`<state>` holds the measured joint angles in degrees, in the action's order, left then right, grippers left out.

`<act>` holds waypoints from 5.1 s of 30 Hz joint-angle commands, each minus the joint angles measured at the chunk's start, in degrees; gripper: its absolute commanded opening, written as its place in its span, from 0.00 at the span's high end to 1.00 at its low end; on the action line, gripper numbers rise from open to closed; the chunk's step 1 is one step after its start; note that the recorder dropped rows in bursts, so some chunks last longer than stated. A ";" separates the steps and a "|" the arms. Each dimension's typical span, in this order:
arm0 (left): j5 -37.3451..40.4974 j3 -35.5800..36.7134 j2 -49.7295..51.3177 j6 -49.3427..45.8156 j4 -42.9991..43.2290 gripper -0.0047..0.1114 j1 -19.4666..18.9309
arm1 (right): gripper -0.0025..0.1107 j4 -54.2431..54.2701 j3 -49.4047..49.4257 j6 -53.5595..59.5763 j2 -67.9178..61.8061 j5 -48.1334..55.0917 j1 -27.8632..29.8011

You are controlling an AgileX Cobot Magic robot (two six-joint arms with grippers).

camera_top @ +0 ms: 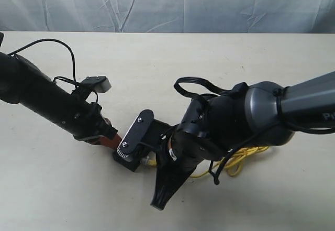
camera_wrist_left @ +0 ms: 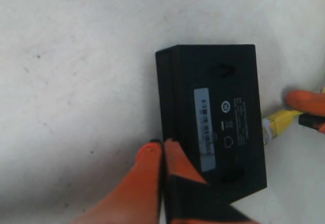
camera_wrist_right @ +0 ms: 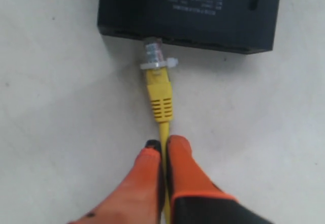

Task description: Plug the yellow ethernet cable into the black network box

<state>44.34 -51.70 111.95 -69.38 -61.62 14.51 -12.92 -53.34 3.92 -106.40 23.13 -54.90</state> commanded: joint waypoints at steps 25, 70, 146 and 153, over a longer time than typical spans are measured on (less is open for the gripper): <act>2.33 -0.31 0.06 -0.19 -0.40 0.96 0.03 | 0.99 -3.74 0.17 -11.01 0.83 -4.61 0.21; -32.52 23.17 -71.53 24.30 21.56 0.96 -5.51 | 0.98 11.58 19.55 -10.82 52.75 -0.37 40.25; -31.07 23.67 -77.99 24.30 21.69 0.96 -5.51 | 0.98 13.48 53.34 -3.92 106.40 -3.45 49.19; -31.07 23.67 -77.99 24.30 21.69 0.96 -5.51 | 0.98 13.48 53.34 -3.92 106.40 -3.18 49.19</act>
<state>13.31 -28.27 34.21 -45.24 -40.11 8.88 0.53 -0.27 -0.39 -0.42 20.36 -5.98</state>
